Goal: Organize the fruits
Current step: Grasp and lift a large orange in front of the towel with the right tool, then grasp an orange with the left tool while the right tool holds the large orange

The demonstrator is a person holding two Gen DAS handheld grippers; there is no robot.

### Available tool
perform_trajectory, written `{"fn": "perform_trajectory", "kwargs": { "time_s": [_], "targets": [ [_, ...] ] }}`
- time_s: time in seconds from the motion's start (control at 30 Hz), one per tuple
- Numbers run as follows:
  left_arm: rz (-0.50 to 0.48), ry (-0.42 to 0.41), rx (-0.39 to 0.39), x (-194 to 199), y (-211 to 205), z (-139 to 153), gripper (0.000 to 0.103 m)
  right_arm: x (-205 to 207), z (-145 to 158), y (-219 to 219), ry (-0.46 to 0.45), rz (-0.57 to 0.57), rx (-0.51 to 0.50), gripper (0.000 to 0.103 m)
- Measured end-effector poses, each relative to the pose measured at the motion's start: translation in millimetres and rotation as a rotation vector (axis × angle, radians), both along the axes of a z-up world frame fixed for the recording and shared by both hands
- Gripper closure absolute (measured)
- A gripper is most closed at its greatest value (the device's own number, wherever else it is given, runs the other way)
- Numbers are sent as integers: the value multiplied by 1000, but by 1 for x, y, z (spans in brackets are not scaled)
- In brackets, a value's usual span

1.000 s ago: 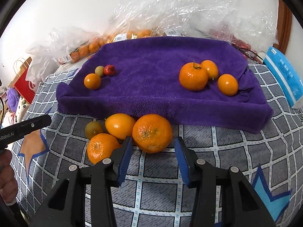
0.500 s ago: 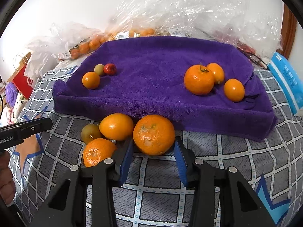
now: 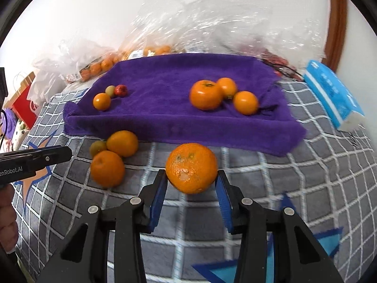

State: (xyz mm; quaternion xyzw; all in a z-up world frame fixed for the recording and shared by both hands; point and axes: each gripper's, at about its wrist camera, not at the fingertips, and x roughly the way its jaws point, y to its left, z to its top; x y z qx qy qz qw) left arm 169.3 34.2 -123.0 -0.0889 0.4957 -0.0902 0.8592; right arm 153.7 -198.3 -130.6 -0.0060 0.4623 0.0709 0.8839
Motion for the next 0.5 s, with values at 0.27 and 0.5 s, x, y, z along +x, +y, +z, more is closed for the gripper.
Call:
{"fn": "perform_trajectory", "kwargs": {
  "time_s": [0.27,0.5],
  "targets": [
    [-65,-3,9,-7,-38,2,72,-15,9,-39,-15,-65,3,61],
    [-98,5,26,-9,-63,-1,71,-27,10,-61,-20,-99,10,61]
  ]
}}
